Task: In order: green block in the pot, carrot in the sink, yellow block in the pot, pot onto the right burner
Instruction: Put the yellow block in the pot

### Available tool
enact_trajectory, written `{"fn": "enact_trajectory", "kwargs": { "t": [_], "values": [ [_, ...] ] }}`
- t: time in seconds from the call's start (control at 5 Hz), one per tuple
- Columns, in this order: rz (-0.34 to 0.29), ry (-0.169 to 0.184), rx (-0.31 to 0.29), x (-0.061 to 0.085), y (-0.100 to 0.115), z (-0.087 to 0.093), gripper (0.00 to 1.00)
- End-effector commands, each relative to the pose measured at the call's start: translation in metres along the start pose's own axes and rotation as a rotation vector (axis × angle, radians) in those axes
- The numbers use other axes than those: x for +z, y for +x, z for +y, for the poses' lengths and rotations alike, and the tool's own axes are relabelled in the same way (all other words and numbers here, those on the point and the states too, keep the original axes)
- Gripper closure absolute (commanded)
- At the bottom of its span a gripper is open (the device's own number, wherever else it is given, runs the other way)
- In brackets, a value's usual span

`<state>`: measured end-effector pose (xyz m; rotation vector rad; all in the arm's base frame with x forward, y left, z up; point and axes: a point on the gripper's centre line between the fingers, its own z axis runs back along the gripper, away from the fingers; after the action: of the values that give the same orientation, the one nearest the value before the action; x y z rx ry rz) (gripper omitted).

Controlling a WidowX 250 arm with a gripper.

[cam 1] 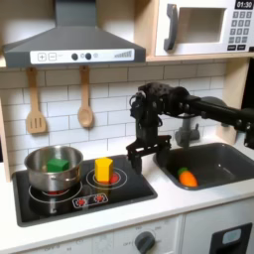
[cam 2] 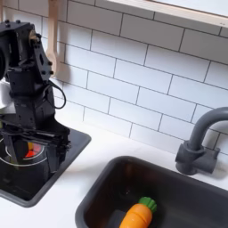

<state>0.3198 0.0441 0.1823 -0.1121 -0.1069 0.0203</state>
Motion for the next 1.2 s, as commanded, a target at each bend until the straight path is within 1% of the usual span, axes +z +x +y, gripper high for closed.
{"fn": "enact_trajectory", "kwargs": {
  "t": [0.0, 0.2, 0.4, 0.6, 0.8, 1.0],
  "values": [
    [0.038, 0.007, 0.105, -0.006, 0.011, 0.026, 0.0],
    [0.037, 0.012, 0.128, -0.006, 0.019, 0.032, 0.0],
    [0.033, 0.02, 0.136, -0.006, 0.025, 0.033, 0.0],
    [0.035, 0.029, 0.156, -0.007, 0.028, 0.04, 0.0],
    [0.063, 0.008, 0.165, -0.012, 0.032, 0.041, 0.0],
    [0.063, 0.031, 0.176, -0.013, 0.035, 0.046, 0.0]
  ]
}}
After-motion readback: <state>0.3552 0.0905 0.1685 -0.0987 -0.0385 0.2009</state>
